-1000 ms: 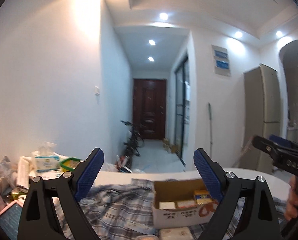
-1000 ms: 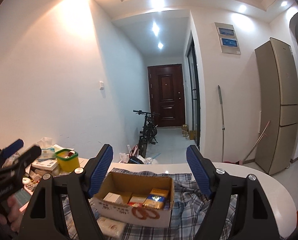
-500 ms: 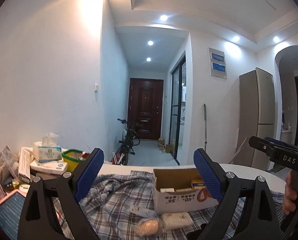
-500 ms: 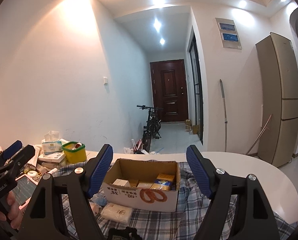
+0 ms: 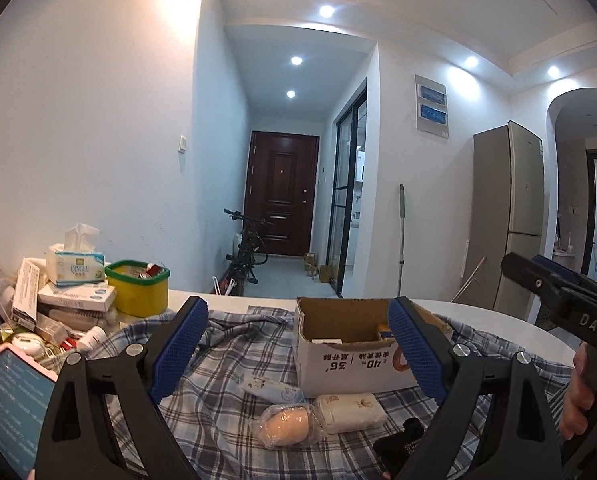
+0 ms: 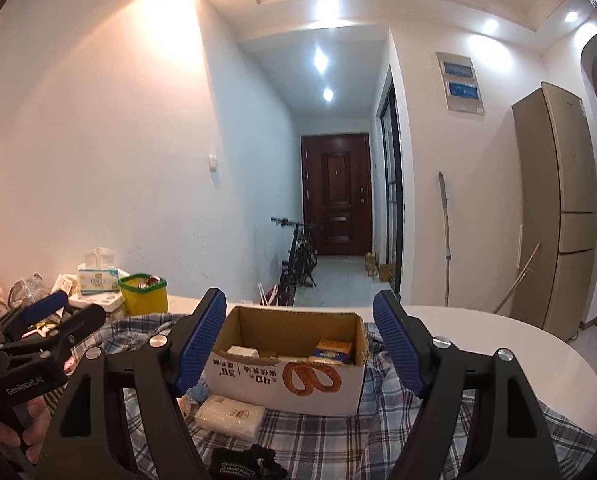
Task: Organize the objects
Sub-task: 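Withdraw both grippers from the box toward the items on the plaid cloth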
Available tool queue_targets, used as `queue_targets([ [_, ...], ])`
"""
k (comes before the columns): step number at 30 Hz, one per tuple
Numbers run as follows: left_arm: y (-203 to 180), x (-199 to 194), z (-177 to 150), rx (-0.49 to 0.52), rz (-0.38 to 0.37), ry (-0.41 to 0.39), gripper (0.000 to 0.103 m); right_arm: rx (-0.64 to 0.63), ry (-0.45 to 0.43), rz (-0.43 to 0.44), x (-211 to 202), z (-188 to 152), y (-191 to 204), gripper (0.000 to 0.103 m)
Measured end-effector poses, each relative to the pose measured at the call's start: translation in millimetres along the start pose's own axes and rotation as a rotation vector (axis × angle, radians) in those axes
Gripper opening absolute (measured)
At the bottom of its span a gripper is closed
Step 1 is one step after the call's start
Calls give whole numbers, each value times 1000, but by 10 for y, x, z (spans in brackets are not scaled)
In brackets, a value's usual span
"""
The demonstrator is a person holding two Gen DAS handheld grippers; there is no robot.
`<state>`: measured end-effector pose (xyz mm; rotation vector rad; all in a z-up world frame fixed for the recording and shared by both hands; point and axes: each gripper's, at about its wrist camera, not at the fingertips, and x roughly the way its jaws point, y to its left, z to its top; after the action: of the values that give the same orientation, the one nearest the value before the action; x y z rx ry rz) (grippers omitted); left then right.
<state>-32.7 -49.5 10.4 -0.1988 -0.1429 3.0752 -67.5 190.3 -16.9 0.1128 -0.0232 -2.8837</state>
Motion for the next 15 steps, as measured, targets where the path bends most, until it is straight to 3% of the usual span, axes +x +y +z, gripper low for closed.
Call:
queue_targets([
  [3,-68,114,-73,40,16,48,93,0,-79,-8,-79,-87,3,81],
  [6,-72,116,-95,43,-3,44,93,-13,-89,2,-109,-139,25,82],
  [9,-80,93,-113,51,13,29,95,-1,-42,20,-54,-180,-24,86],
  [11,-84,71,-121,59,25,18,103,36,12,52,27,-202,-85,86],
  [15,-74,80,-117,52,18,18,103,138,102,96,158,-238,-263,86],
])
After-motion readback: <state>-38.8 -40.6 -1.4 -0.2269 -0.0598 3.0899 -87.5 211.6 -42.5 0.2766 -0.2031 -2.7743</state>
